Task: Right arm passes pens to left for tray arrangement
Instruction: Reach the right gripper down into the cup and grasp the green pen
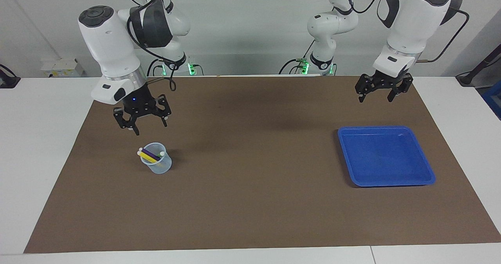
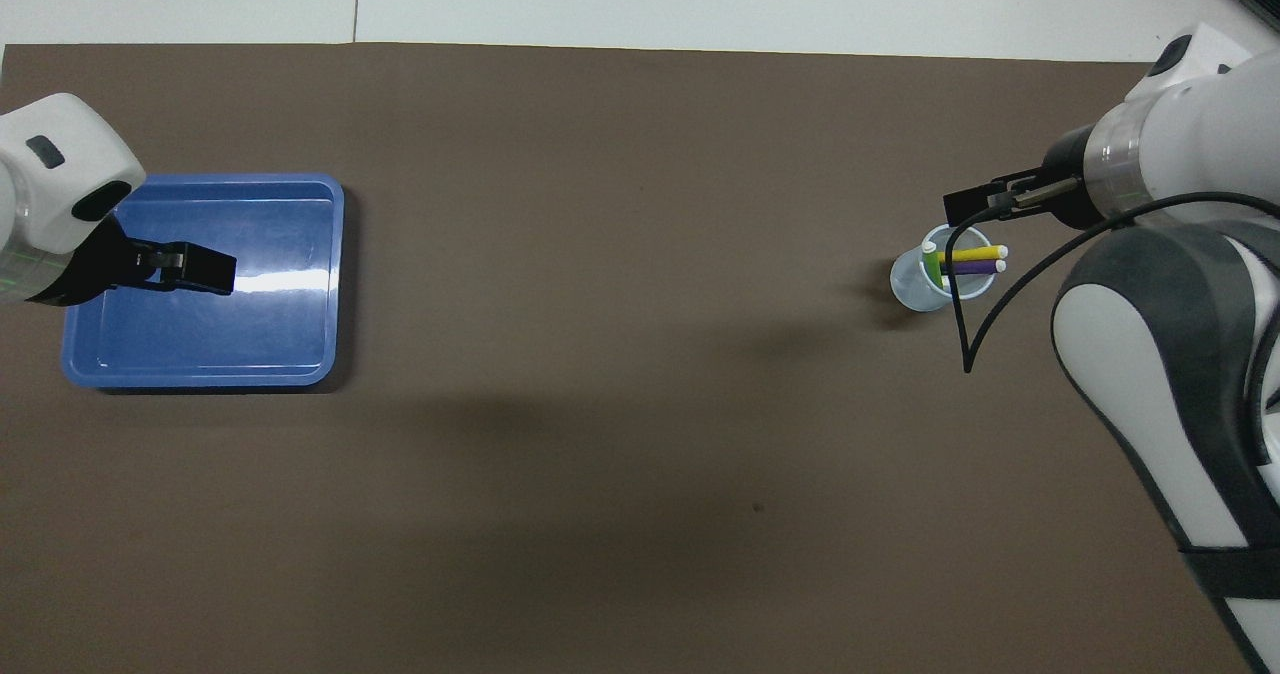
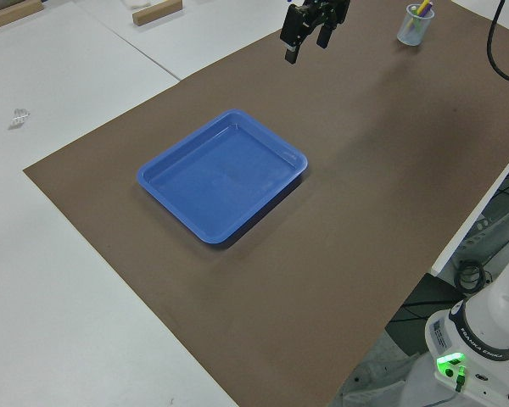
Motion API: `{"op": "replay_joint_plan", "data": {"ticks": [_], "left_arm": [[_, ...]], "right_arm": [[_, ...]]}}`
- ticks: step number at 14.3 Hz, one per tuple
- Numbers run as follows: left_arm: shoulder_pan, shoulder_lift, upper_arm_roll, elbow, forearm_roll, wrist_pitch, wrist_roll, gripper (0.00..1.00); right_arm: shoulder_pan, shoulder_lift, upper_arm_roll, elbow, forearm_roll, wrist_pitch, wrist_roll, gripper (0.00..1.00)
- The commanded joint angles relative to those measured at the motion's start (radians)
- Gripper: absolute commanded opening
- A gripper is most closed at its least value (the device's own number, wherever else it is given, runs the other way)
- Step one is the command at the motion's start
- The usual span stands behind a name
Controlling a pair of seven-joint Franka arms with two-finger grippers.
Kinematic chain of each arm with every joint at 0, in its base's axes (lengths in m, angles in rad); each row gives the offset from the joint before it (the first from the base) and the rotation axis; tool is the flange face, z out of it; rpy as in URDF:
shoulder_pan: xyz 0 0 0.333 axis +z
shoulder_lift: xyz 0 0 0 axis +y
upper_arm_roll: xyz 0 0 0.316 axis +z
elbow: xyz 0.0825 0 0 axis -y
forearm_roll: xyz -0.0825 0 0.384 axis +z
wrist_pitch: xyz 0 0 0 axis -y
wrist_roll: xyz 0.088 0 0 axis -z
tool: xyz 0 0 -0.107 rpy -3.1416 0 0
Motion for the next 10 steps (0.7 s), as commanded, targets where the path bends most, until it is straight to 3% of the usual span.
{"op": "replay_joint_plan", "data": {"ticks": [1,3,10], "left_arm": [[0.014,-0.027,-0.005,-0.027,-0.017,0.021,0.024,1.0],[0.014,-0.027,-0.005,-0.029,-0.017,0.022,0.027,1.0],[0.012,-0.027,-0.005,-0.035,-0.017,0.05,0.035,1.0]], "right_arm": [[-0.02,-0.009,0.009,-0.063,-0.005,0.044,-0.164,0.87],[-0.023,-0.007,0.007,-0.12,-0.005,0.137,-0.33,0.84],[-0.006,0.051,0.007,-0.16,-0.008,0.206,-0.448,0.54]]}}
